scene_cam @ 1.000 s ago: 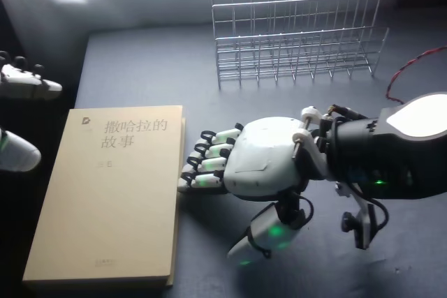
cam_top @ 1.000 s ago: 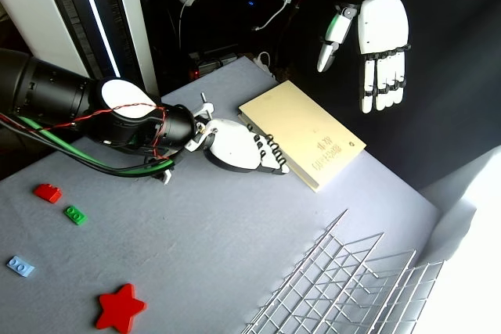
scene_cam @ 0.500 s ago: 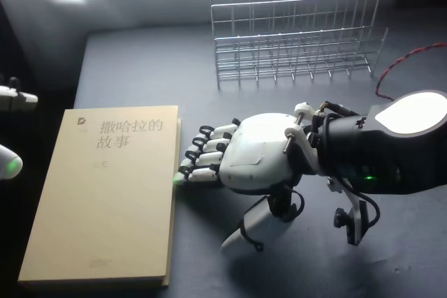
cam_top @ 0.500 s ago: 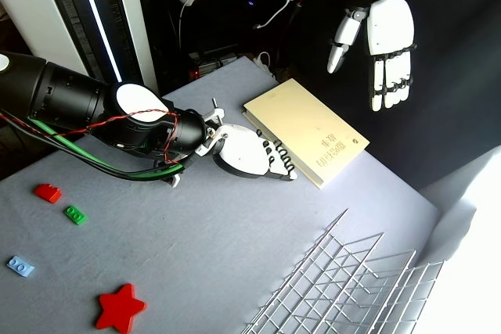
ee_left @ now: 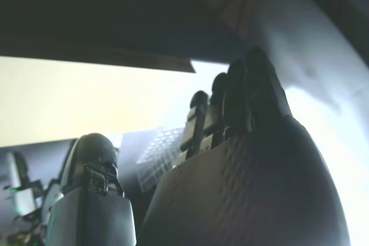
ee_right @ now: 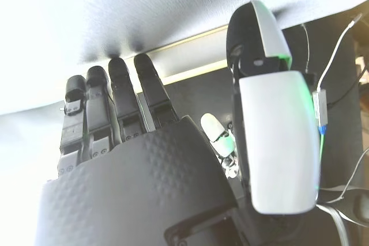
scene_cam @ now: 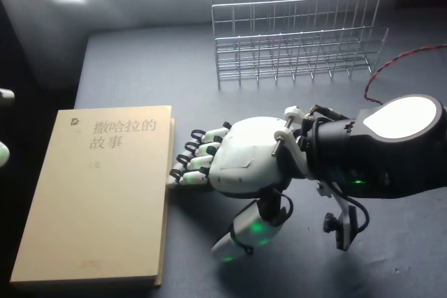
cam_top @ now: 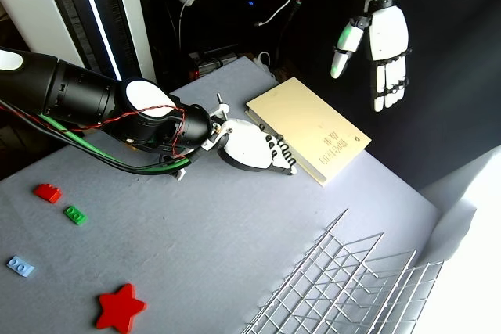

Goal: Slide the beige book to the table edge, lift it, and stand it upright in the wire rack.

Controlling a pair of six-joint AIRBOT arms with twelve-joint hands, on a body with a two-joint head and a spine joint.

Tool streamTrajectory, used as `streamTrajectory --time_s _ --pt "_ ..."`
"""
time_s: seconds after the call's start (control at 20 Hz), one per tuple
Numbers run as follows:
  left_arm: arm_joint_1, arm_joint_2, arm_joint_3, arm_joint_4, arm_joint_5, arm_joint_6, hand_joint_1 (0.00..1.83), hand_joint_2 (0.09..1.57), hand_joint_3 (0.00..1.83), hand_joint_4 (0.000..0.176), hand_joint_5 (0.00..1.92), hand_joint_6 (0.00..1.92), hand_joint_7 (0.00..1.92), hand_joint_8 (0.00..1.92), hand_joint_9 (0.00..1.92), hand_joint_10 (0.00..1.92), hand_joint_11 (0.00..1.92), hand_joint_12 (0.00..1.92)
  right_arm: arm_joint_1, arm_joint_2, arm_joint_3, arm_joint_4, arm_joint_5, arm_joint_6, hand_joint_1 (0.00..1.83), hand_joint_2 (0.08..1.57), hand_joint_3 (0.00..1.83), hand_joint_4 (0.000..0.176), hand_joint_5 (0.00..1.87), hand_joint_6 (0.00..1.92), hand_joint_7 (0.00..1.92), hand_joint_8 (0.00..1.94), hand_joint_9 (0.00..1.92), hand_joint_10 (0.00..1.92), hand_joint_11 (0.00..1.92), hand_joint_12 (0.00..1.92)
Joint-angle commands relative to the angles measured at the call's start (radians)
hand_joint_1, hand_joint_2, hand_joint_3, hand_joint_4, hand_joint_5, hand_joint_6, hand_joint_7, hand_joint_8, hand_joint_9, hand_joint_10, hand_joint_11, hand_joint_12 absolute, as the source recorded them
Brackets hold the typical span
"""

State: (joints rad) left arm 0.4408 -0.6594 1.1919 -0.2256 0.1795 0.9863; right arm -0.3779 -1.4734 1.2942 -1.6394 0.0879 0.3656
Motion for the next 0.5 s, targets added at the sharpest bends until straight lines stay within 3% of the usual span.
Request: streamTrajectory --time_s 0.0,0.25,0.45 --pt "0.001 0.005 0.010 0.000 -0.080 0.002 0.20 1.17 0.00 0.068 0.00 0.00 0.00 0.00 0.00 0.00 0.00 0.00 0.016 -0.002 -0.002 0.014 0.009 0.010 0.20 1.08 0.00 0.000 0.01 0.00 0.01 0.00 0.00 0.00 0.00 0.07" --pt "0.047 0.000 0.025 0.000 -0.097 0.003 0.23 1.17 0.00 0.085 0.00 0.00 0.00 0.00 0.00 0.00 0.00 0.00 0.016 -0.014 -0.002 0.014 -0.002 0.012 0.18 1.09 0.00 0.000 0.02 0.00 0.03 0.00 0.04 0.00 0.00 0.08" --pt "0.067 -0.008 0.026 0.000 -0.101 -0.005 0.21 1.17 0.00 0.083 0.00 0.00 0.00 0.00 0.00 0.00 0.00 0.00 0.015 -0.019 -0.002 0.014 -0.007 0.011 0.19 1.09 0.00 0.000 0.01 0.00 0.02 0.00 0.01 0.00 0.00 0.01"
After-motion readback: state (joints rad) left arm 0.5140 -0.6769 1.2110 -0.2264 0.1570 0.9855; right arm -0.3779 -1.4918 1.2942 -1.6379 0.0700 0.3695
